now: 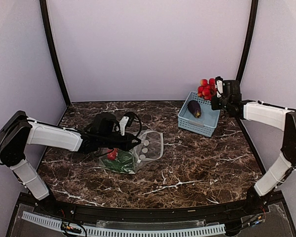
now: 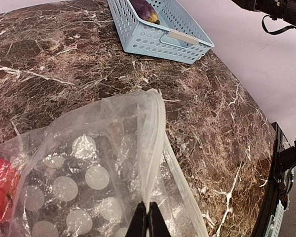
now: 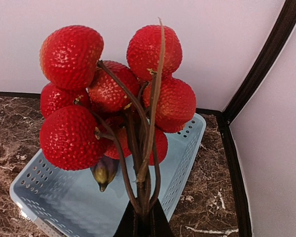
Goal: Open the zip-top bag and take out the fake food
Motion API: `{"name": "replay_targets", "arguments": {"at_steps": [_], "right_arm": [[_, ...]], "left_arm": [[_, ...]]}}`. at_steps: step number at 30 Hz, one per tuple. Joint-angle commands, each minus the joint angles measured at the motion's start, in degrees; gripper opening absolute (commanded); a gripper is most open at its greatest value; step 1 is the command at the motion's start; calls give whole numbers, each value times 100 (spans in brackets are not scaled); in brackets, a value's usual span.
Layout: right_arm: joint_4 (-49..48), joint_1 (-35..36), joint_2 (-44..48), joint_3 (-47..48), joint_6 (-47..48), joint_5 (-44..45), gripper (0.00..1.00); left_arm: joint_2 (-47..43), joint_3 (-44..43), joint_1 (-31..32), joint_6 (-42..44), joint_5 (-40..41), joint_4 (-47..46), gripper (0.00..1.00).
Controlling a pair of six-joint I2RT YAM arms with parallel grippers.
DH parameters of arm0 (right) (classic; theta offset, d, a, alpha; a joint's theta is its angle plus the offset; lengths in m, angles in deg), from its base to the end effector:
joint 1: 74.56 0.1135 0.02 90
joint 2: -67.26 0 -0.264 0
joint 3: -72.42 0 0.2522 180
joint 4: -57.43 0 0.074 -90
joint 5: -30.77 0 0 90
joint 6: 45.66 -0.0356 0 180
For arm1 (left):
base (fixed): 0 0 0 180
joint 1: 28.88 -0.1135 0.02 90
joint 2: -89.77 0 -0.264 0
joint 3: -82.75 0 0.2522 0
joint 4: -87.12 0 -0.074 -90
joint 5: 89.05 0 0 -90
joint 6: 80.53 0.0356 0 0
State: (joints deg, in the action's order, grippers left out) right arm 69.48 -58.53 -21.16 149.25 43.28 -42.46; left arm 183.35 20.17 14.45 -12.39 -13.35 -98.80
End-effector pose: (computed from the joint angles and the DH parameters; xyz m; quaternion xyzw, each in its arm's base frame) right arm 0.3477 0.0892 0.2834 -0.0287 0.8313 -0.0402 0.5535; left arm 0.2492 -0.2472 0.2011 0.2216 0.8101 -0.3754 0.3921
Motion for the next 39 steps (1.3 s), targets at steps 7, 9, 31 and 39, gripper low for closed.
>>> {"name": "replay_targets", "arguments": {"at_steps": [7,9,31,39], "right_arm": [[-743,-353,-1228,687,33,382,0],[-829,-378,-1377,710,70,386,0],[-802,3,-737,383,545,-2166,67],[-1209,894,149,-622,457,-3943,65]], "left_arm": [[-29,-139,-20,-21,-12,1,1],[-46,-145,-20,-15,-2,27,1],[-190,-187,-18,-25,-54,139,1],[-335,-197,-22,20,-126,284,1]]}}
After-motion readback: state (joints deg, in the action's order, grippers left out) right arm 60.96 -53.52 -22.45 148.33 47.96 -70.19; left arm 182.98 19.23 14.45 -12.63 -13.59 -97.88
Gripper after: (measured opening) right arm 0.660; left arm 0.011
